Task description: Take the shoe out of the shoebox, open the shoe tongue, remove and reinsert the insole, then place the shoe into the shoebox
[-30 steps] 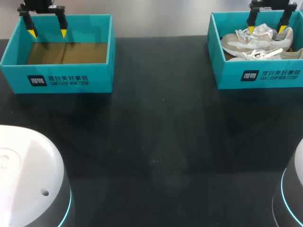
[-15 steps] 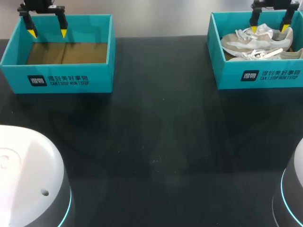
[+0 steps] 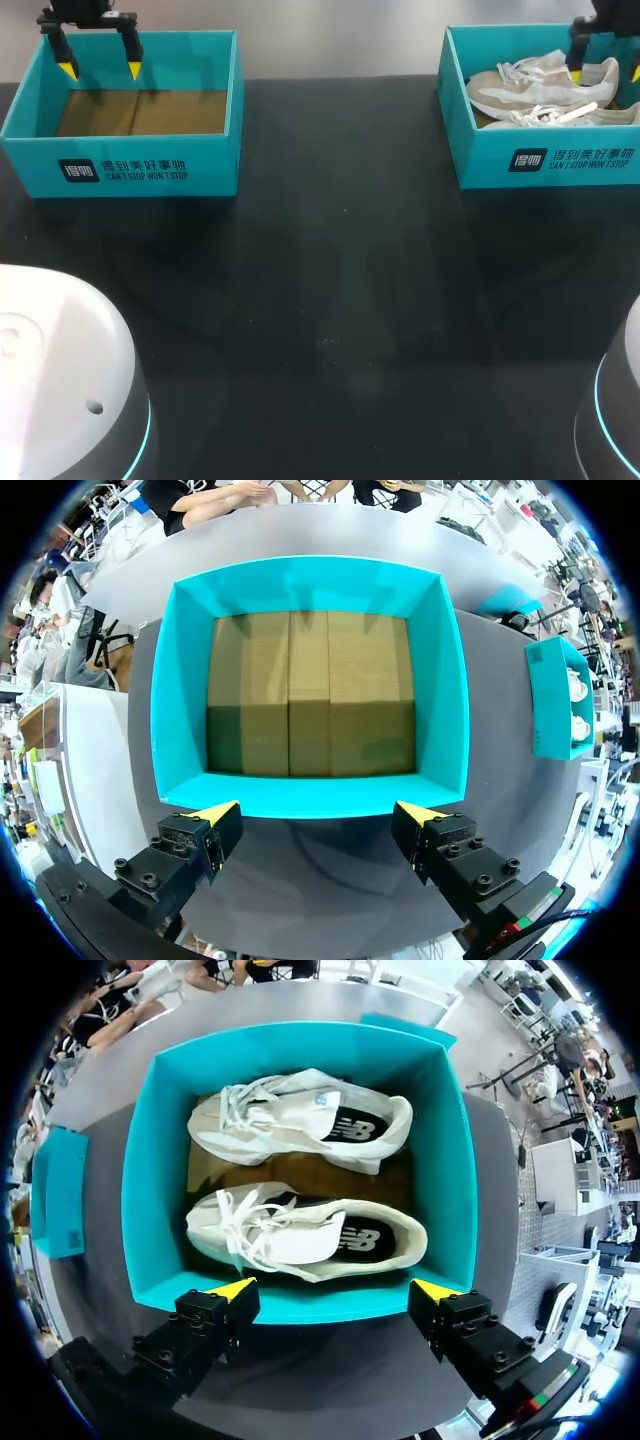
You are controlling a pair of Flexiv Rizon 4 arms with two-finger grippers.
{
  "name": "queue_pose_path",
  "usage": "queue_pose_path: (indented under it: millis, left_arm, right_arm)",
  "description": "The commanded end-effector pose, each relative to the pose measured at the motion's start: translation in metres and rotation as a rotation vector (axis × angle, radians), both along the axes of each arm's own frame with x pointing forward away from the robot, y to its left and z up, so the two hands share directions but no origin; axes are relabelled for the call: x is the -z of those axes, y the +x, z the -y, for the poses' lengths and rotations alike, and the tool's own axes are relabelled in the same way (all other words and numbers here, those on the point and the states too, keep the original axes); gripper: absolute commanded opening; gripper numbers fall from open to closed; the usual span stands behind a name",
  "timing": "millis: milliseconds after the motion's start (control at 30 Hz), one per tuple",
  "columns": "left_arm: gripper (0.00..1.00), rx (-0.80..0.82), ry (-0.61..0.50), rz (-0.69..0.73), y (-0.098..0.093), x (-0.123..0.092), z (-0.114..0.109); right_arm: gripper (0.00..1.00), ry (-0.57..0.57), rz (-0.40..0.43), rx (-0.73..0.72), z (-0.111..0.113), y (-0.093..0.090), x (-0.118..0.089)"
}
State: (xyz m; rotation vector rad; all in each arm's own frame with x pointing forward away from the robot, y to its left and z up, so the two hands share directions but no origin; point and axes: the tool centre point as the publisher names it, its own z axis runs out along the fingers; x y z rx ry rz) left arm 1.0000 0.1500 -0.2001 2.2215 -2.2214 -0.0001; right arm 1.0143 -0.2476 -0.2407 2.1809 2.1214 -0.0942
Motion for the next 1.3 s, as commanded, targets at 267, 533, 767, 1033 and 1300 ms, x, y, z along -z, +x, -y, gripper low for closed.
queue_pose_path:
  millis: [267, 533, 767, 1033, 1300]
  left_arm:
    - [1.00, 0.000, 0.000, 0.000, 0.000, 0.000, 0.000]
    - [1.00, 0.000, 0.000, 0.000, 0.000, 0.000, 0.000]
    - [1.00, 0.000, 0.000, 0.000, 0.000, 0.000, 0.000]
    - [1.00, 0.000, 0.000, 0.000, 0.000, 0.000, 0.000]
    - [1.00, 0.000, 0.000, 0.000, 0.000, 0.000, 0.000]
  right_arm:
    - [0.59, -0.015, -0.017, 0.007, 0.039, 0.007, 0.023]
    - [0.56, -0.030, -0.023, 0.022, 0.057, 0.012, 0.037]
    - [0.88, -0.025, -0.026, 0.032, 0.066, 0.011, 0.046]
    - [0.96, -0.028, -0.032, 0.032, 0.074, 0.011, 0.060]
    - [0.96, -0.018, -0.041, 0.030, 0.079, 0.010, 0.072]
